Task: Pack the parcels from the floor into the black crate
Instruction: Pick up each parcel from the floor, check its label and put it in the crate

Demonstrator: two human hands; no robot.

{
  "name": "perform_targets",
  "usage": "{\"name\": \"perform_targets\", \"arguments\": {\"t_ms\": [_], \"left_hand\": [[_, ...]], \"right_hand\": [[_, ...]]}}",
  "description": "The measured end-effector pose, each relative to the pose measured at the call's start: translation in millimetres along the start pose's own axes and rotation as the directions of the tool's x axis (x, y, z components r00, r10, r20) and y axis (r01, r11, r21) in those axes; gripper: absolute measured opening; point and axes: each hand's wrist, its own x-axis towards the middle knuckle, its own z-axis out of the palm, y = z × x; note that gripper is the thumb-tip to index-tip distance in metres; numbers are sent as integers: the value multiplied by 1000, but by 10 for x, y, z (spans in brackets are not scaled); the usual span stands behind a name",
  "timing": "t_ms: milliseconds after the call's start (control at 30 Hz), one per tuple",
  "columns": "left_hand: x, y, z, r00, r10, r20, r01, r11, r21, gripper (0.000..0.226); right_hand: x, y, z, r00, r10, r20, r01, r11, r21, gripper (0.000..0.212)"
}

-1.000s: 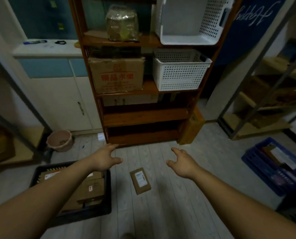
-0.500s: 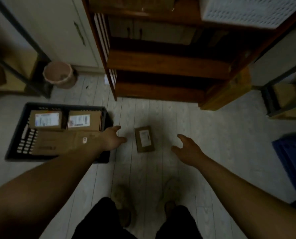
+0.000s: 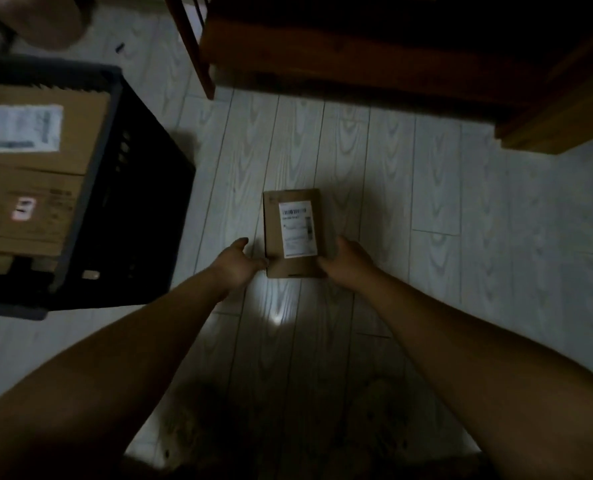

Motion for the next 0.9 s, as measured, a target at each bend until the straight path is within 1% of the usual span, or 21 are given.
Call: {"name": "perform_targets", "arguments": {"t_ms": [67, 133, 233, 333, 367, 433, 467, 500, 567, 633, 700, 800, 900], "left_hand": [[322, -126, 170, 1000, -15, 2, 15, 999, -49, 81], [571, -234, 317, 999, -37, 18, 39, 994, -99, 77], [817, -315, 484, 998, -25, 56, 32, 993, -112, 50], [807, -269, 533, 997, -1, 80, 7, 997, -80, 37], [776, -249, 517, 996, 8, 88, -3, 998, -60, 36], [696, -220, 450, 994, 39, 99, -34, 998, -56, 45], [623, -189, 397, 994, 60, 95, -52, 995, -80, 51], [522, -155, 334, 994, 71, 81, -61, 992, -114, 56], [228, -36, 184, 996, 74, 48, -64, 981, -183, 66], [-181, 146, -8, 997, 77, 29, -68, 969, -239, 71], [-662, 373, -266, 995, 96, -1, -92, 957, -275, 71], [-1492, 800, -766, 987, 136, -83, -156, 930, -333, 66], [-2343, 1233, -1333, 985, 143, -93, -170, 883, -437, 66]], "right_hand": [[317, 105, 196, 999, 36, 7, -36, 999, 23, 58], [556, 171, 370, 1000, 28, 14, -29, 997, 70, 48], [777, 238, 521, 998, 21, 52, -28, 989, 144, 48], [788, 200, 579, 995, 34, 96, -51, 982, 182, 46], [761, 173, 572, 995, 47, 86, -62, 982, 179, 44], [699, 133, 554, 997, 69, 35, -74, 979, 189, 35], [641, 104, 528, 998, 68, 6, -68, 977, 204, 30], [561, 69, 494, 997, 76, -23, -69, 975, 212, 29], [267, -68, 358, 991, 103, -86, -84, 975, 204, 38], [-164, -288, 173, 986, 100, -133, -69, 974, 218, 45], [-665, -558, -66, 983, 87, -163, -45, 968, 245, 47], [-1493, -1041, -486, 978, 50, -203, 10, 959, 285, 43], [-2346, -1556, -924, 977, 32, -209, 37, 948, 316, 43]]}}
